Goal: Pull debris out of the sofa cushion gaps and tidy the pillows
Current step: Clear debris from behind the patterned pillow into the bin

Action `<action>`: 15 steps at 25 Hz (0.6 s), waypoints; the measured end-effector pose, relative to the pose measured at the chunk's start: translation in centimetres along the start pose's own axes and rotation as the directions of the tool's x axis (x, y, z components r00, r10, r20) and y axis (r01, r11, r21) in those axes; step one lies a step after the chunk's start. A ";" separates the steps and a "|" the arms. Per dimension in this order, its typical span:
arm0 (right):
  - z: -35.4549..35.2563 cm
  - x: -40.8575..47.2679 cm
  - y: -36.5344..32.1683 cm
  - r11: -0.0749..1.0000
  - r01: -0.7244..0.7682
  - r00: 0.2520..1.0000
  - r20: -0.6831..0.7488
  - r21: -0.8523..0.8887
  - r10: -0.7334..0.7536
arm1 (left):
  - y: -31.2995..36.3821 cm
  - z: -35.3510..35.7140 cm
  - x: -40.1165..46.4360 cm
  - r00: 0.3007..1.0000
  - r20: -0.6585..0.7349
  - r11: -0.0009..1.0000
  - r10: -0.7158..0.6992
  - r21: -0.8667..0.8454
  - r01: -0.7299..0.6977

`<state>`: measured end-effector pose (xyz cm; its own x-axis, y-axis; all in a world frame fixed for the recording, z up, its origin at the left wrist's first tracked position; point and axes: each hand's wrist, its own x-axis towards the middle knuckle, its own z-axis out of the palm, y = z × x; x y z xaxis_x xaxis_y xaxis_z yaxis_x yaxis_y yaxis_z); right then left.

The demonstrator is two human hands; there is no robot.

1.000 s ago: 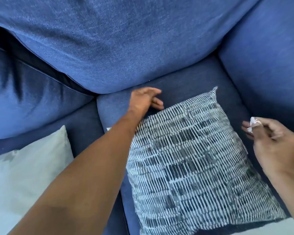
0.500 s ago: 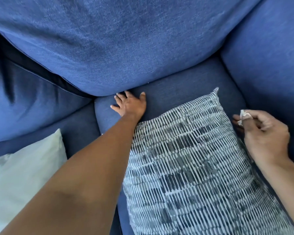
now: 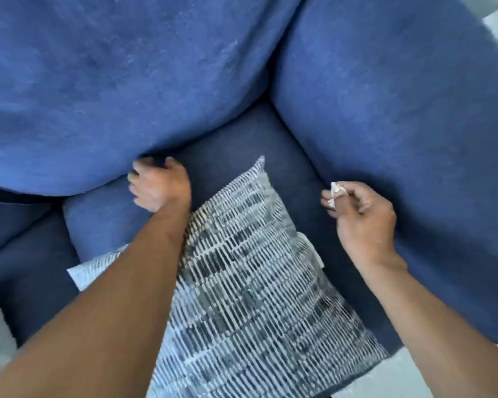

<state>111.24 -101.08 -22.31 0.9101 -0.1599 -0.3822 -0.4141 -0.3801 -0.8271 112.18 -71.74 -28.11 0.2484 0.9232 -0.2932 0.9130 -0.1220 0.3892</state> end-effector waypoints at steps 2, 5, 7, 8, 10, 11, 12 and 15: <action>-1.3 -0.1 1.1 0.999 -0.035 0.999 -0.022 0.042 0.036 | 1.5 0.7 -0.3 0.973 0.181 0.985 0.145 0.070 -0.160; -3.2 -1.6 1.6 0.987 -0.050 0.995 -0.080 0.150 0.062 | 4.8 0.4 -5.1 0.797 0.459 0.907 0.393 -0.334 -0.255; -4.8 -3.0 1.3 0.971 -0.061 0.990 -0.107 0.231 0.088 | 6.9 0.1 -9.7 0.718 0.447 0.831 0.533 -0.436 -0.345; -5.6 -3.8 1.1 0.964 -0.075 0.988 -0.115 0.254 0.107 | 7.7 0.3 -12.0 0.689 0.447 0.805 0.571 -0.472 -0.361; -6.9 -5.5 1.4 0.964 -0.106 0.983 -0.124 0.244 0.139 | 8.3 2.0 -16.2 0.589 0.546 0.795 0.596 -0.502 -0.339; -7.3 -6.3 1.8 0.966 -0.131 0.979 -0.123 0.221 0.161 | 8.3 3.6 -17.9 0.524 0.617 0.806 0.588 -0.384 -0.451; -7.5 -7.1 2.5 0.968 -0.156 0.976 -0.123 0.198 0.182 | 8.0 5.5 -19.0 0.469 0.699 0.750 0.540 -0.147 -0.645; -8.4 -8.2 5.6 0.970 -0.220 0.960 -0.150 0.105 0.234 | 7.6 10.3 -19.3 0.439 0.809 0.323 0.390 0.327 -0.888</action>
<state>101.57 -109.55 -20.32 0.7791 -0.3797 -0.4989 -0.6032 -0.2374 -0.7614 117.65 -94.23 -28.50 0.7273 0.0633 -0.6834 0.1798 -0.9785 0.1007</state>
